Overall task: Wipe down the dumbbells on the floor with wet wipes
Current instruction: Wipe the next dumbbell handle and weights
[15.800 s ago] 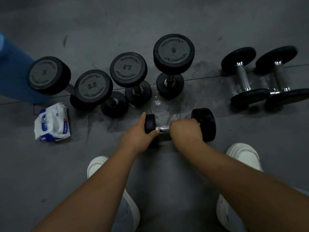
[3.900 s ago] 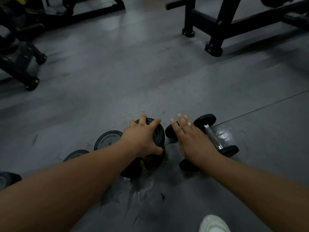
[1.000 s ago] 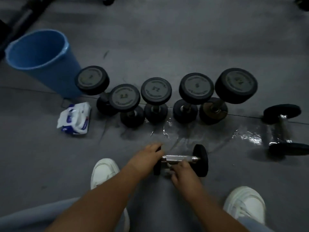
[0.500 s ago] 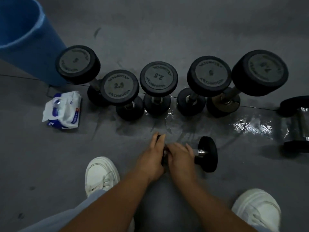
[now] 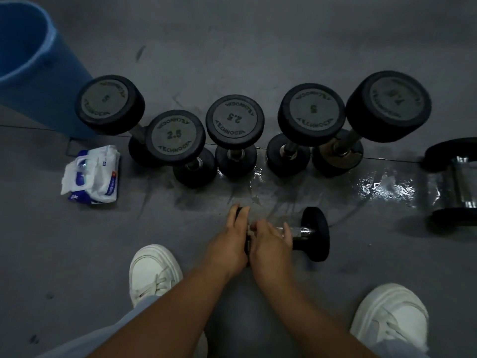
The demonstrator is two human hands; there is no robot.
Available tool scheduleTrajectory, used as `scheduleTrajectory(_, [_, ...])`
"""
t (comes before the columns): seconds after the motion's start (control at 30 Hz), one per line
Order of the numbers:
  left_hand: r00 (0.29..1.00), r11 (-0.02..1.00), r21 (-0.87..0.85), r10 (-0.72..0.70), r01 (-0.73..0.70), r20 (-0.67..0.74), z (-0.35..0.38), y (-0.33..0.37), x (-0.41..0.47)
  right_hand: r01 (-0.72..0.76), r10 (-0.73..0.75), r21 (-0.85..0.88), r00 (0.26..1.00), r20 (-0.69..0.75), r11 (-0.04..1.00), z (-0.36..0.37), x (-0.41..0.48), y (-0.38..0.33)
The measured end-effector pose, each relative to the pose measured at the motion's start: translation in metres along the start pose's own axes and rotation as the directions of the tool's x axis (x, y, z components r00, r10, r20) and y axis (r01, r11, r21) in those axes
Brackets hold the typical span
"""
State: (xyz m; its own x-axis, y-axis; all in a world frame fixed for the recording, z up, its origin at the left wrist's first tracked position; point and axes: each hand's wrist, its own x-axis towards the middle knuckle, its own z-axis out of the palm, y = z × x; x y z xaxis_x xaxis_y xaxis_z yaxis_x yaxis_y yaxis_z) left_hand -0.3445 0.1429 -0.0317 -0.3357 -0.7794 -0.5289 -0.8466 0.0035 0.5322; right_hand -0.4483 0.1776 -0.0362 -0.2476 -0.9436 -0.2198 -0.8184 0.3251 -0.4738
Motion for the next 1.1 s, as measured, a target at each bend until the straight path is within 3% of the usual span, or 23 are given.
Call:
scheduleTrajectory(0.17, [0.999, 1.000, 0.001, 0.001, -0.001, 0.052, -0.004, 0.000, 0.004, -0.056, 0.052, 0.024, 0.992, 0.117, 0.998, -0.008, 0.027, -0.004])
scheduleTrajectory(0.33, [0.997, 1.000, 0.002, -0.028, 0.028, 0.075, -0.010, 0.003, 0.007, 0.009, -0.009, -0.023, 1.000, 0.010, 1.000, -0.008, 0.004, -0.003])
scheduleTrajectory(0.47, [0.995, 0.999, 0.031, -0.027, 0.024, 0.094, -0.009, 0.000, 0.010, -0.041, 0.048, -0.050, 0.991, 0.128, 0.998, -0.015, 0.036, -0.004])
scheduleTrajectory(0.57, [0.996, 0.999, 0.024, -0.024, 0.022, 0.089, -0.008, -0.001, 0.011, -0.008, 0.017, -0.110, 0.997, 0.079, 0.994, -0.019, 0.030, -0.004])
scheduleTrajectory(0.63, [0.998, 1.000, -0.007, -0.005, 0.005, 0.069, -0.007, -0.001, 0.013, 0.043, -0.043, 0.007, 0.997, 0.056, 0.999, -0.020, 0.015, 0.004])
scheduleTrajectory(0.67, [0.998, 1.000, -0.019, 0.006, -0.005, 0.060, -0.007, -0.002, 0.013, -0.003, -0.009, 0.175, 0.998, 0.063, 0.985, -0.017, 0.003, 0.009])
scheduleTrajectory(0.7, [0.999, 1.000, -0.023, 0.015, -0.014, 0.053, -0.008, -0.002, 0.013, -0.135, 0.109, 0.361, 0.990, 0.094, 0.923, -0.011, -0.010, 0.011])
scheduleTrajectory(0.73, [0.999, 1.000, -0.021, 0.020, -0.019, 0.049, -0.008, -0.002, 0.013, -0.320, 0.294, 0.559, 0.946, 0.140, 0.765, -0.003, -0.020, 0.011])
scheduleTrajectory(0.77, [0.999, 1.000, -0.017, 0.023, -0.022, 0.049, -0.007, -0.003, 0.011, -0.499, 0.489, 0.725, 0.834, 0.254, 0.475, 0.005, -0.027, 0.009])
scheduleTrajectory(0.8, [0.998, 1.000, -0.014, 0.024, -0.023, 0.049, -0.006, -0.003, 0.009, -0.593, 0.582, 0.798, 0.689, 0.432, 0.109, 0.016, -0.030, 0.006])
scheduleTrajectory(0.83, [0.998, 1.000, -0.013, 0.023, -0.022, 0.053, -0.005, -0.003, 0.006, -0.597, 0.564, 0.775, 0.574, 0.593, -0.207, 0.023, -0.027, 0.002])
scheduleTrajectory(0.87, [0.998, 1.000, -0.011, 0.023, -0.022, 0.055, -0.004, -0.003, 0.004, -0.549, 0.518, 0.734, 0.525, 0.675, -0.399, 0.029, -0.021, -0.002])
scheduleTrajectory(0.9, [0.998, 1.000, -0.010, 0.021, -0.020, 0.055, -0.004, -0.003, 0.003, -0.505, 0.500, 0.709, 0.503, 0.705, -0.492, 0.033, -0.013, -0.005])
scheduleTrajectory(0.93, [0.998, 1.000, -0.014, 0.016, -0.016, 0.053, -0.003, -0.003, 0.002, -0.484, 0.491, 0.703, 0.504, 0.711, -0.521, 0.032, -0.009, -0.011])
scheduleTrajectory(1.1, [0.999, 0.999, -0.046, 0.021, -0.020, 0.028, -0.001, -0.003, 0.005, -0.453, 0.462, 0.701, 0.534, 0.708, -0.551, 0.020, -0.014, -0.022])
